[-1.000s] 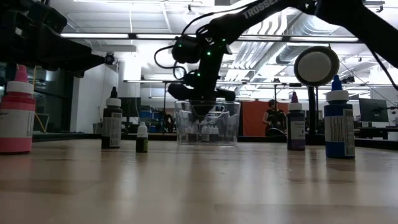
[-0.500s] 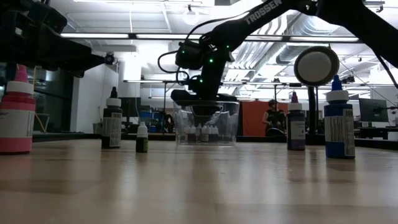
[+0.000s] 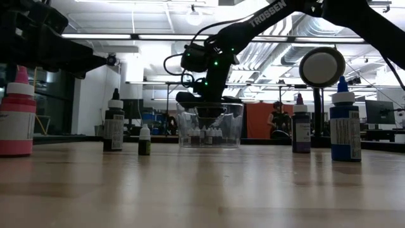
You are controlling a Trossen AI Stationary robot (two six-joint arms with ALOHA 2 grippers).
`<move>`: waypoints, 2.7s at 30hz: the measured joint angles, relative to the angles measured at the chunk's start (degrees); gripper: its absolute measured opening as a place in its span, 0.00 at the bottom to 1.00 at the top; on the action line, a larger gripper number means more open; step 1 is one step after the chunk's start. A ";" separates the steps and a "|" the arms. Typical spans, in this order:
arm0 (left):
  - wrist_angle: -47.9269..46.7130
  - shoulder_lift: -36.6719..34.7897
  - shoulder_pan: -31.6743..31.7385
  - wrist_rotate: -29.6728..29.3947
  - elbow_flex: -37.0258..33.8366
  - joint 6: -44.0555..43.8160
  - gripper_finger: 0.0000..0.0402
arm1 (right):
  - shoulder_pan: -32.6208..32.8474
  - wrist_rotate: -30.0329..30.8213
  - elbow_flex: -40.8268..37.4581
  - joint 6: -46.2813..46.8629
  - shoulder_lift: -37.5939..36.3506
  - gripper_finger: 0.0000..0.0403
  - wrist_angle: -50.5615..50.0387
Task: Pick & Place food coloring
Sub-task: Put the small food coloring bottle into the transparent bin
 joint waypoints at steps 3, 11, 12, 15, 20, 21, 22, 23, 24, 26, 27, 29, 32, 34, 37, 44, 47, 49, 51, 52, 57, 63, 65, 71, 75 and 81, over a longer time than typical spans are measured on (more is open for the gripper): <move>0.00 0.00 0.01 0.00 0.01 0.00 0.59 | -0.16 -0.11 0.00 -0.02 0.00 0.12 -0.01; 0.00 0.00 0.02 0.00 0.01 0.00 0.59 | -0.28 -0.99 0.00 -1.49 0.02 0.15 -0.01; 0.00 0.00 0.00 0.00 0.01 0.00 0.59 | -0.28 -1.29 0.00 -1.51 0.02 0.15 -0.01; 0.00 0.00 0.00 0.00 -0.01 0.02 0.59 | -0.26 -1.76 0.00 -1.77 0.02 0.16 -0.01; 0.00 0.00 -0.01 0.00 0.01 0.02 0.59 | -0.28 -1.73 0.00 -1.96 0.04 0.19 -0.01; 0.00 0.00 -0.01 0.00 -0.01 0.02 0.59 | -0.26 -1.72 0.00 -1.95 0.04 0.20 -0.01; 0.00 0.00 0.01 0.00 0.00 0.01 0.59 | -0.26 -1.72 0.00 -1.95 0.04 0.21 -0.01; 0.00 0.00 0.02 0.00 0.01 0.02 0.59 | -0.26 -1.73 0.00 -1.95 0.04 0.22 -0.01; 0.00 0.00 -0.01 0.00 -0.01 0.02 0.59 | -0.26 -1.73 0.00 -1.95 0.04 0.24 -0.01; 0.00 0.00 0.01 0.00 0.00 0.00 0.59 | -0.26 -1.73 0.00 -1.95 0.04 0.26 -0.01; 0.00 0.00 0.02 0.01 0.00 0.02 0.59 | -0.26 -1.73 0.00 -1.95 0.04 0.28 -0.01; 0.00 0.00 -0.01 0.00 -0.01 0.01 0.59 | -0.26 -1.73 0.01 -1.95 0.04 0.31 -0.01; 0.00 0.00 0.02 0.00 -0.01 0.02 0.59 | -0.26 -1.81 0.02 -2.20 0.04 0.34 0.49; 0.00 0.00 0.01 0.02 -0.01 0.02 0.59 | -0.26 -1.84 0.02 -3.28 0.07 0.36 1.72; 0.00 0.00 0.01 0.01 0.00 0.00 0.59 | -0.51 -2.25 0.07 -3.77 -0.65 0.38 2.78; 0.00 0.00 0.01 0.02 -0.01 0.02 0.59 | -0.61 -2.82 0.11 -4.99 -3.22 0.40 2.10; 0.00 0.00 0.00 -0.03 0.00 0.00 0.59 | -0.59 -3.28 0.11 -5.95 -5.20 0.40 1.78; 0.00 0.00 0.00 -0.07 -0.01 0.00 0.59 | -0.54 -3.49 0.15 -6.78 -6.60 0.40 1.15; 0.00 0.00 0.00 -0.09 -0.01 0.00 0.59 | -0.27 -3.57 0.15 -7.84 -7.91 0.40 0.33; 0.00 0.00 0.00 -0.09 -0.01 0.00 0.59 | -0.17 -3.76 0.13 -8.48 -8.65 0.40 -0.05; 0.00 0.00 0.02 -0.11 0.00 0.01 0.59 | 1.29 -5.44 0.13 -13.20 -13.31 0.40 -0.26; -0.01 0.00 0.01 -0.13 -0.01 0.02 0.59 | 3.24 -9.91 0.13 -17.91 -18.21 0.41 -0.07; 0.00 0.00 0.00 -0.13 -0.01 0.02 0.59 | 4.02 -12.40 0.13 -19.25 -19.45 0.40 -0.01; 0.00 0.00 0.02 -0.15 0.01 0.00 0.59 | 7.12 -19.52 0.13 -23.02 -22.53 0.40 -0.08; 0.00 0.00 0.02 -0.15 0.00 0.01 0.59 | 9.48 -20.97 0.17 -25.38 -24.36 0.41 -0.07; 0.00 0.00 0.02 -0.17 -0.01 0.01 0.59 | 13.16 -21.89 0.17 -27.57 -25.05 0.41 -0.31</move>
